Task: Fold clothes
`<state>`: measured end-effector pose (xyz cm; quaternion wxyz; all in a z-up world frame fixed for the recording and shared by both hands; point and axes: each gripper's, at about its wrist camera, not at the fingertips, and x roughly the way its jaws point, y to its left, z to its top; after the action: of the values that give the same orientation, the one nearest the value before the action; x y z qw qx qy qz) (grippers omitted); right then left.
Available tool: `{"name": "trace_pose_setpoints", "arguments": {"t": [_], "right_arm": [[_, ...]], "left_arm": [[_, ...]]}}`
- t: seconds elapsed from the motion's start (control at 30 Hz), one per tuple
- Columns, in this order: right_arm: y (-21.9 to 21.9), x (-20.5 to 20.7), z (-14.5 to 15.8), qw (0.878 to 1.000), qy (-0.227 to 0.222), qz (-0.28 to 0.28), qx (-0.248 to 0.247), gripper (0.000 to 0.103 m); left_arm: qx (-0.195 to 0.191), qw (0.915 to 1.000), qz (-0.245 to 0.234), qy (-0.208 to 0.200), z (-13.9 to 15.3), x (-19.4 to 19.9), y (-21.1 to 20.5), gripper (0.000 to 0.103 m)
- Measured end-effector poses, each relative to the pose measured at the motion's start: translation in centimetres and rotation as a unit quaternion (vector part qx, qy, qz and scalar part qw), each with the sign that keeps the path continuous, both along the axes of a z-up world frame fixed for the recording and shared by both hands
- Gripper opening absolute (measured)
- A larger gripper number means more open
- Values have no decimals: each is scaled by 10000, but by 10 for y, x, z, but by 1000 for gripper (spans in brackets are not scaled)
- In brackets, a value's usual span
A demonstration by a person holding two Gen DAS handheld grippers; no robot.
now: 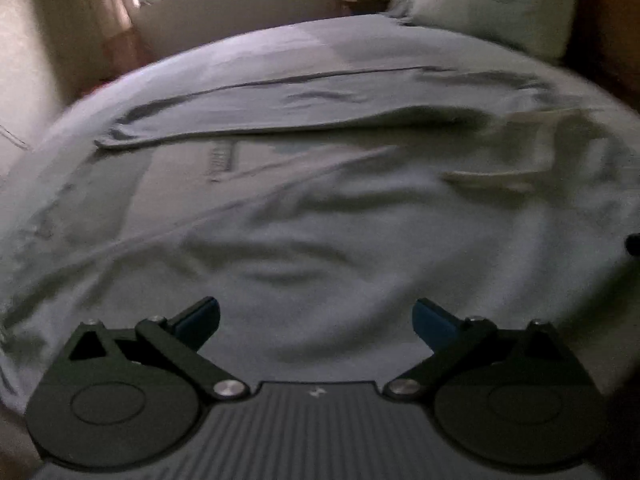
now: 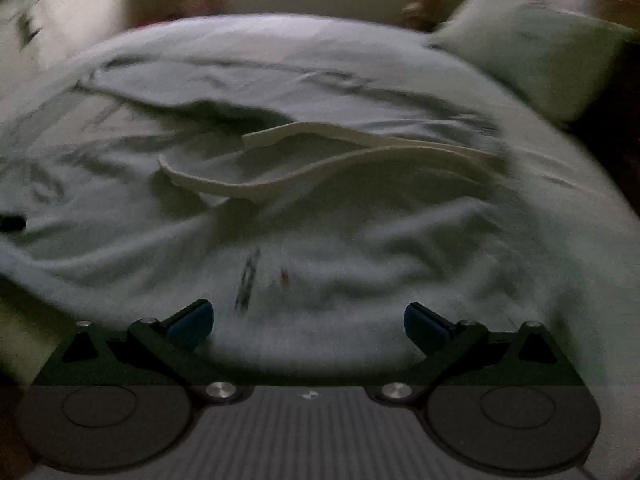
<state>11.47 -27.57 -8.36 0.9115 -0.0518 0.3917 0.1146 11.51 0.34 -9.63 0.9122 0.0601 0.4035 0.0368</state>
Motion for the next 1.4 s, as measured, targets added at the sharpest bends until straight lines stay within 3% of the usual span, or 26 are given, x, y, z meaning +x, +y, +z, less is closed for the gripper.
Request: {"name": "trace_pose_setpoints", "arguments": {"t": [0.13,0.27,0.37,0.5,0.7,0.83,0.97,1.2,1.3,1.4], "right_arm": [[-20,-54,20,9985,-195,-101,505,103],[-42,-65,35,9950,-458,-308,835,103],[-54,-51,28,9935,-463,-323,985,103],[-69,-29,15,9916,-438,-321,1173,103],[-66,22,-2,9938,-488,-420,910,103],[-56,66,-2,9946,-646,-129,800,103],[-39,114,-14,9950,-454,294,836,103],[-64,112,-45,9999,-40,-12,-152,103],[-82,95,-42,9998,1,-179,-32,103],[-74,87,-30,9995,-3,-287,-101,103]], "left_arm": [[-246,9994,-256,-44,15,-9,-25,102],[-492,9974,-511,-87,30,-18,-50,102],[-648,9956,-670,-97,39,-22,-67,102],[-688,9952,-686,107,22,19,-71,102],[-809,9890,-1178,374,-8,87,-85,102],[-890,9861,-1363,348,-15,96,-82,102],[-971,9827,-1546,323,-23,105,-79,102],[-1101,9761,-1856,276,-36,120,-73,102],[-1032,9762,-1885,282,-33,118,-78,102],[-820,9778,-1916,240,-29,112,-83,102]]}}
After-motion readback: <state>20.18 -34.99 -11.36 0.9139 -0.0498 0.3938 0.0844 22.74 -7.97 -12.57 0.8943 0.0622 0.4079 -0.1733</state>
